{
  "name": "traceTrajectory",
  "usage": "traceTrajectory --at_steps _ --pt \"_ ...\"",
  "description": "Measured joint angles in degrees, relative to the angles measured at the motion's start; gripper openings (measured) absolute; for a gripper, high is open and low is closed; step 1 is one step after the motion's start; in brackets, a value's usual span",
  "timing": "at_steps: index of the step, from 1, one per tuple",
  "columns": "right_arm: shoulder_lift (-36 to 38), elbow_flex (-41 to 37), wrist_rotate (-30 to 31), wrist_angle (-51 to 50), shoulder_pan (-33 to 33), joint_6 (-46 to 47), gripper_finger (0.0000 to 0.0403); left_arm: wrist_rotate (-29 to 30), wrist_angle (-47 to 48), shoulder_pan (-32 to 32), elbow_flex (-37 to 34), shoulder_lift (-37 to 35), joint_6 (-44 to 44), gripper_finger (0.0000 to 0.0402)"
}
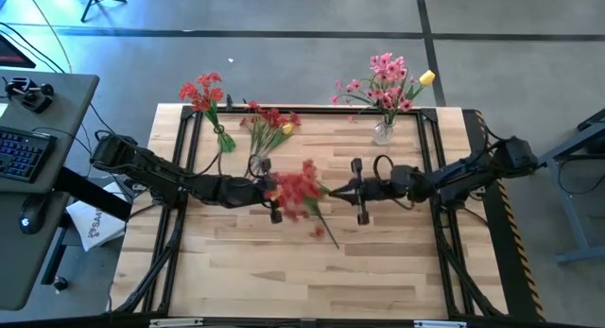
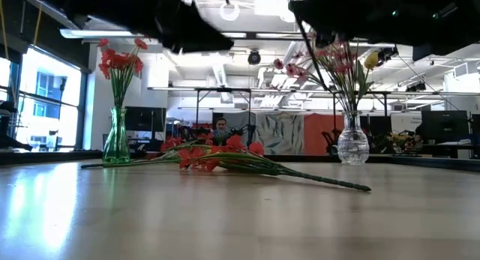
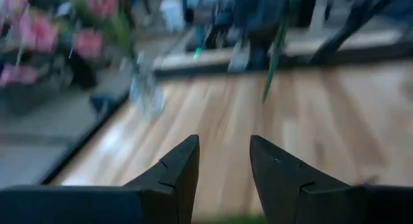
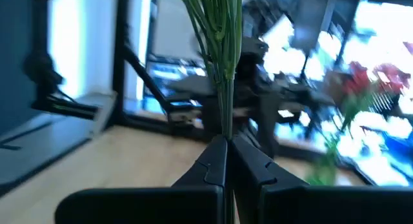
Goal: Sort flowers into vase by color
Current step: Put the top right red flowers into the green vase
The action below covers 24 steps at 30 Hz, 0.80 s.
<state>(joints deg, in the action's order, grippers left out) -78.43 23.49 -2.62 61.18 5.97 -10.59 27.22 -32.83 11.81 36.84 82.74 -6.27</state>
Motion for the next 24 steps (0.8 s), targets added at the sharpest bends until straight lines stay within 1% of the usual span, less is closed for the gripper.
traceTrajectory --at_steps 4,7,10,14,17,20,24 --pt "0.0 0.0 -1.5 3.1 1.5 -2.3 0.0001 -6.1 -8.1 -0.6 0.0 0.0 -6.3 0.0125" --pt "0.0 0.0 -2.3 3.7 1.6 -3.3 0.0001 -11.9 -10.2 -1.3 0.0 0.0 -11.0 0.0127" --pt "0.0 0.0 -2.4 3.8 1.6 -3.4 0.0001 -15.7 -12.2 -2.2 0.0 0.0 -11.9 0.0138" --pt "0.0 0.0 -2.4 3.8 1.6 -3.9 0.0001 -18.2 -14.7 -3.4 0.1 0.0 -11.9 0.0171" --pt "0.0 0.0 -2.4 4.4 1.6 -3.9 0.0001 -19.7 -15.9 -4.0 1.9 1.2 -12.1 0.0198" --pt "0.0 0.0 -2.2 4.6 1.5 -3.9 0.0001 -21.1 -16.9 -4.0 5.4 4.1 -13.7 0.0217" --pt "-0.4 0.0 -2.1 4.9 1.5 -3.9 0.0000 -21.3 -16.7 -4.0 11.0 9.6 -14.8 0.0222"
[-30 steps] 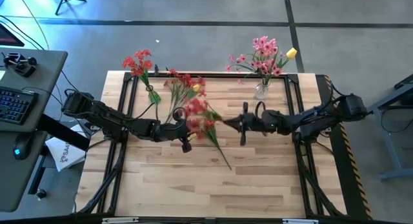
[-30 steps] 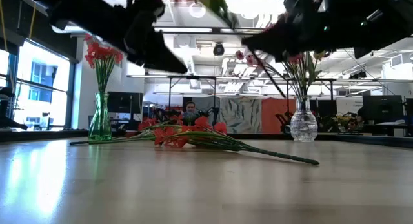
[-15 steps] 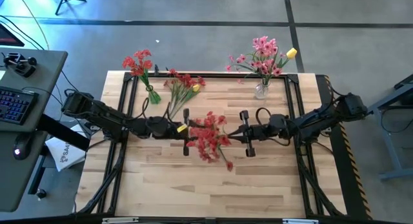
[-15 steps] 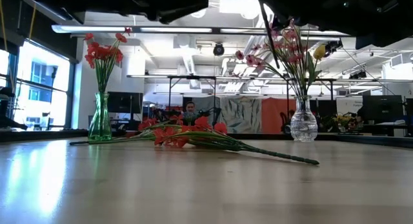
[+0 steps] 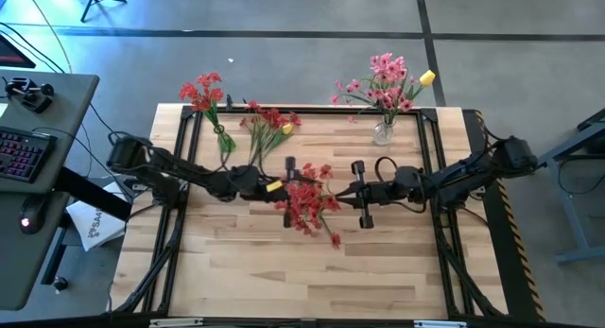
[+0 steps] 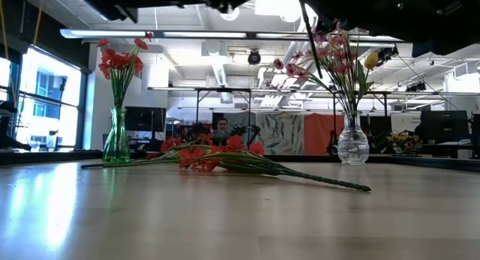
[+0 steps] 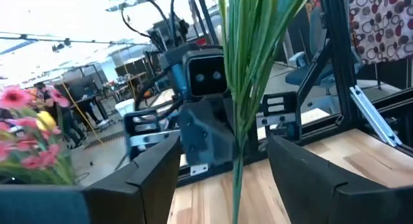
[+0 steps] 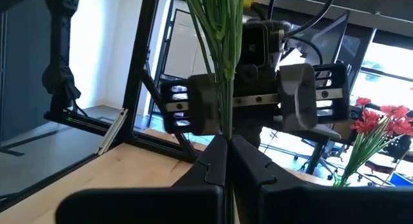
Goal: Sort flowers into vase by color
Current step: Put the top right red flowers into the green vase
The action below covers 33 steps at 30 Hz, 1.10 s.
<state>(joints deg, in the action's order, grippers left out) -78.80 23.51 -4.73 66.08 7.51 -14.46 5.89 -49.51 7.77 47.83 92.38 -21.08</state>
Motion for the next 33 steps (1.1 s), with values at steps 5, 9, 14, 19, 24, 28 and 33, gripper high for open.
traceTrajectory --at_steps 5,9,14,19,24,28,33 --pt "-1.7 0.0 1.5 0.1 0.0 0.5 0.0000 -1.4 1.5 0.0 5.9 3.7 -0.5 0.0222" --pt "-3.0 0.0 2.4 0.3 0.0 0.5 0.0000 -4.3 8.0 0.0 9.7 3.8 1.1 0.0204" --pt "-3.4 0.0 2.7 0.0 0.0 2.6 0.0001 -3.9 18.0 0.2 14.2 3.8 0.4 0.0140" --pt "-3.3 0.1 3.6 -2.1 0.0 5.4 0.0042 -0.4 35.9 1.5 20.9 3.3 1.4 0.0025" --pt "-1.2 0.1 14.1 -10.9 0.0 7.0 0.0121 21.9 63.2 4.7 30.5 1.5 7.1 0.0016" --pt "-1.2 0.1 19.3 -16.2 0.0 8.3 0.0163 33.9 85.0 4.6 32.9 -2.3 20.0 0.0005" --pt "-3.0 0.1 19.1 -16.5 0.0 9.7 0.0180 42.7 103.0 1.0 27.6 -13.2 40.6 0.0004"
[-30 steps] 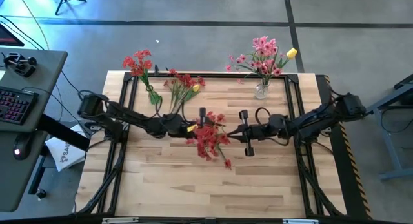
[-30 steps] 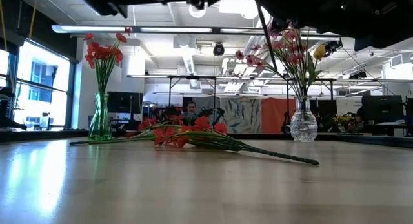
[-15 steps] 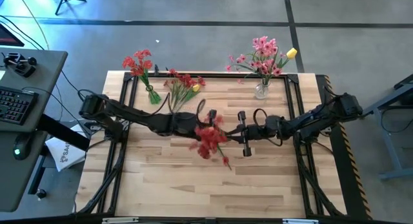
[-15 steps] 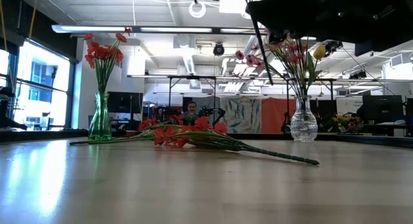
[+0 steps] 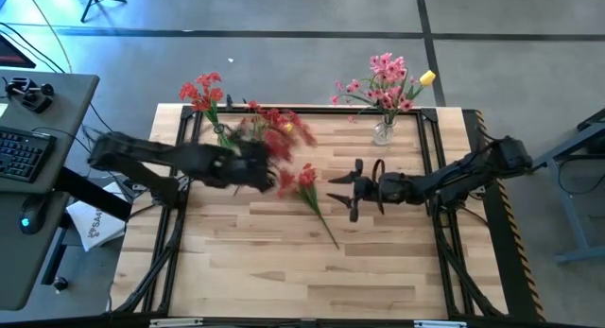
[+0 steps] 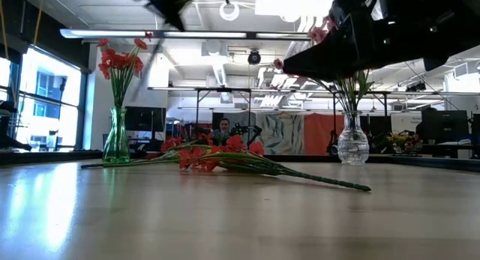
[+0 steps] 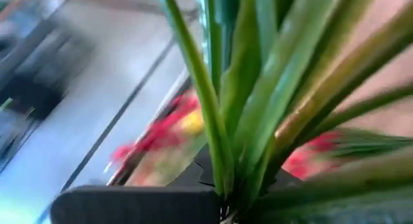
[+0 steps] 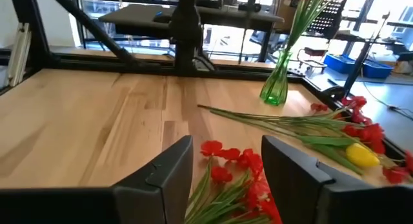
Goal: Sort flowers into vase by color
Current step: Put the top right red flowers into the green vase
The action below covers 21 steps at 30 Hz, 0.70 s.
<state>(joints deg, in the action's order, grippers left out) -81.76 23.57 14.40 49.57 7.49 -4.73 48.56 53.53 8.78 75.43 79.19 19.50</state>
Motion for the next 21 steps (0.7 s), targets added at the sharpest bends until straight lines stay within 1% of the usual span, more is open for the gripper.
traceTrajectory --at_steps 2,4,8,10,13,15,18,21 --pt "-0.5 0.0 -0.2 0.1 0.0 -0.1 0.0180 4.0 2.6 -1.4 -3.6 -5.5 5.6 0.0003" --pt "-1.0 0.0 -0.4 0.7 0.0 -0.1 0.0180 7.4 2.1 -3.1 -7.4 -11.6 9.2 0.0003" --pt "-1.2 0.0 -0.4 0.9 0.0 -0.6 0.0181 12.3 1.2 -8.5 -14.4 -22.5 11.6 0.0002" --pt "-1.2 0.0 -0.4 1.0 0.0 -0.9 0.0181 12.6 -0.2 -12.1 -17.6 -26.9 11.5 0.0002" --pt "-1.2 0.0 -0.4 1.5 0.0 -1.3 0.0181 12.3 -5.8 -17.0 -21.6 -33.4 6.8 0.0001" --pt "-1.2 0.0 -0.4 1.5 -0.1 -1.4 0.0181 11.1 -12.1 -19.5 -24.0 -36.8 2.2 0.0001" --pt "-1.2 0.0 -0.4 2.2 -0.4 -1.5 0.0181 5.6 -22.2 -22.9 -26.7 -40.5 -4.8 0.0001" --pt "-1.2 0.0 -0.4 2.2 -0.5 -1.3 0.0181 1.0 -28.1 -26.4 -28.7 -42.0 -9.1 0.0001"
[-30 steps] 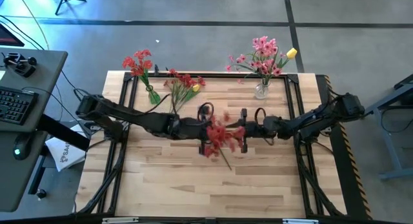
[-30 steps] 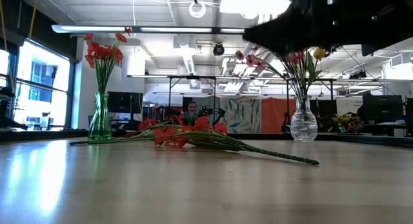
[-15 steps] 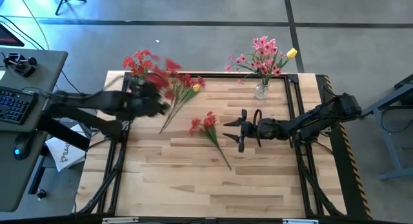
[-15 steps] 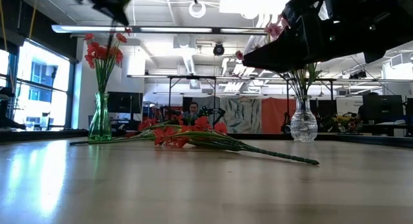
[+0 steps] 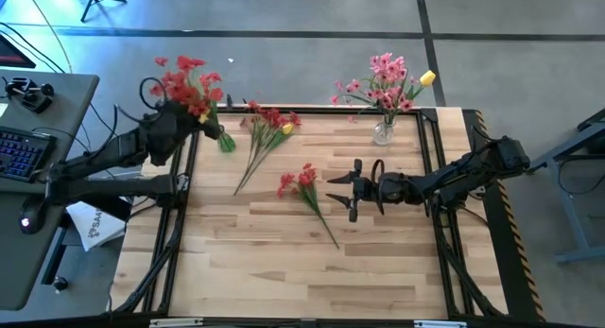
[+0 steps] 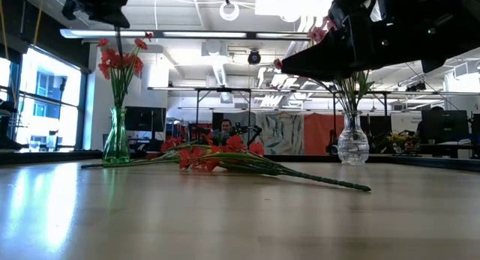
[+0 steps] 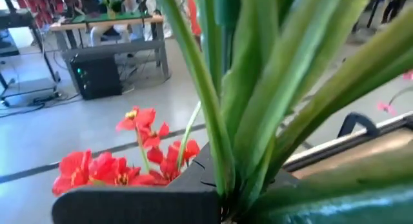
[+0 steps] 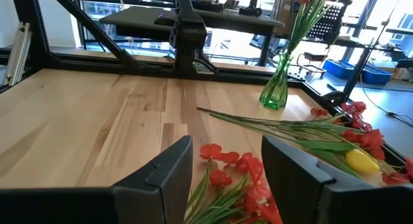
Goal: Sort flowers into vase by color
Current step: Put the top right red flowers into the green vase
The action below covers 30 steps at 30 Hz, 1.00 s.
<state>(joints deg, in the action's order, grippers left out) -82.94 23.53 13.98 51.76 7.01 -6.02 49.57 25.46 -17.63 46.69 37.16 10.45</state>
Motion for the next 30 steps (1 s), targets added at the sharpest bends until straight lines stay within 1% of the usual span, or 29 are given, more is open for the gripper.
traceTrajectory --at_steps 7,13,16,19,22,25,30 --pt "0.0 0.0 0.0 0.0 0.0 0.9 0.0181 -5.8 -0.2 -7.8 -4.0 1.2 1.9 0.0001" --pt "0.0 0.0 0.0 0.0 0.0 1.1 0.0181 -6.6 -1.0 -11.3 -4.9 3.5 4.0 0.0010" --pt "0.0 0.0 0.0 0.0 0.0 1.1 0.0181 -10.8 -0.9 -12.6 -4.9 4.5 5.1 0.0031" --pt "0.0 0.0 0.0 0.0 0.0 1.1 0.0181 -15.5 -0.3 -14.4 -4.8 5.4 6.0 0.0065" --pt "0.0 0.0 0.0 0.0 0.0 1.1 0.0181 -19.9 6.5 -16.8 -2.6 7.3 9.1 0.0102" --pt "0.0 0.0 0.0 0.0 0.0 1.1 0.0181 -22.2 14.3 -19.1 1.2 9.7 11.7 0.0132" --pt "0.0 0.0 0.0 0.0 0.0 1.1 0.0181 -24.8 21.5 -20.7 6.8 13.5 12.0 0.0163"
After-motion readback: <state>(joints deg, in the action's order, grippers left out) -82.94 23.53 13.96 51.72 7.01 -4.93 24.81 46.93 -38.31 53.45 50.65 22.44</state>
